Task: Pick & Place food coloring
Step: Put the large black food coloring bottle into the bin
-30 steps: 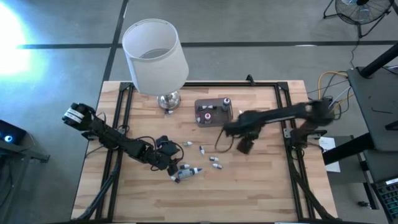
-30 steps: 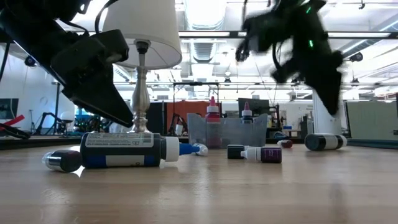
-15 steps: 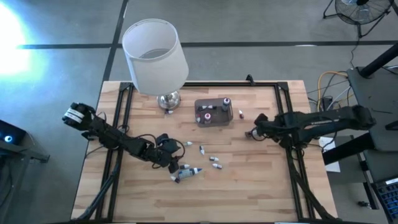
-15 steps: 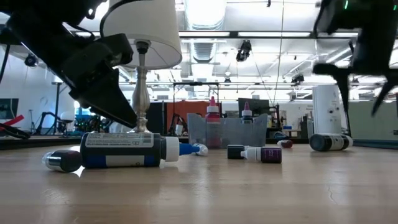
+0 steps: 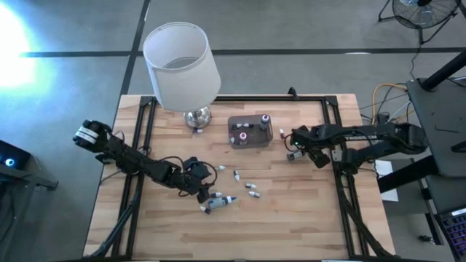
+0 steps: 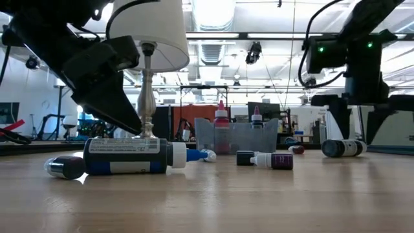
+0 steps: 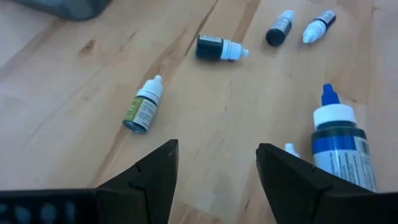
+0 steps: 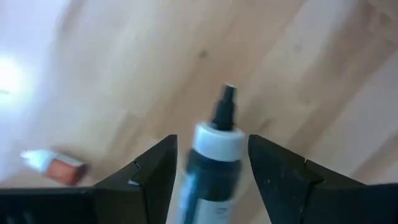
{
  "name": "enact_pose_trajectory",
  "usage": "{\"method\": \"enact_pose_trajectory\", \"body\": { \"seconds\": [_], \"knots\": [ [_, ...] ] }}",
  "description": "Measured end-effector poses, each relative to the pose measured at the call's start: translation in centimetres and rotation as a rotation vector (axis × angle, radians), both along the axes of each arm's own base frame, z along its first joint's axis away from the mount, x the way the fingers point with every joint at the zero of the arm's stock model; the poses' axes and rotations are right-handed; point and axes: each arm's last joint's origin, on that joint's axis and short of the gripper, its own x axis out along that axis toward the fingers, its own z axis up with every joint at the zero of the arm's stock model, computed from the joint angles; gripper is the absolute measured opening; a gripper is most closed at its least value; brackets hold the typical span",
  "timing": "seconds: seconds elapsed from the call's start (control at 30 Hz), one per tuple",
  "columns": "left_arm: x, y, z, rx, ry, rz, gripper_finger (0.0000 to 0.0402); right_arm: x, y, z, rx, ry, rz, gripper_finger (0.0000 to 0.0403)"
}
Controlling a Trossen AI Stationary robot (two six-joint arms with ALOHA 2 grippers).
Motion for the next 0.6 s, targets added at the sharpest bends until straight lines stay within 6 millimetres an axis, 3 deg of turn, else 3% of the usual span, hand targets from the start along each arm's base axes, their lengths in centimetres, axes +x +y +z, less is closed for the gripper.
{"method": "enact_pose_trajectory", "body": {
  "seconds": [0.6],
  "knots": [
    [-0.2, 0.3, -0.3, 0.002, 0.033, -0.001, 0.0194, 0.6, -0.2, -2.7, 0.044, 0.051, -0.014, 0.0191]
  ]
}}
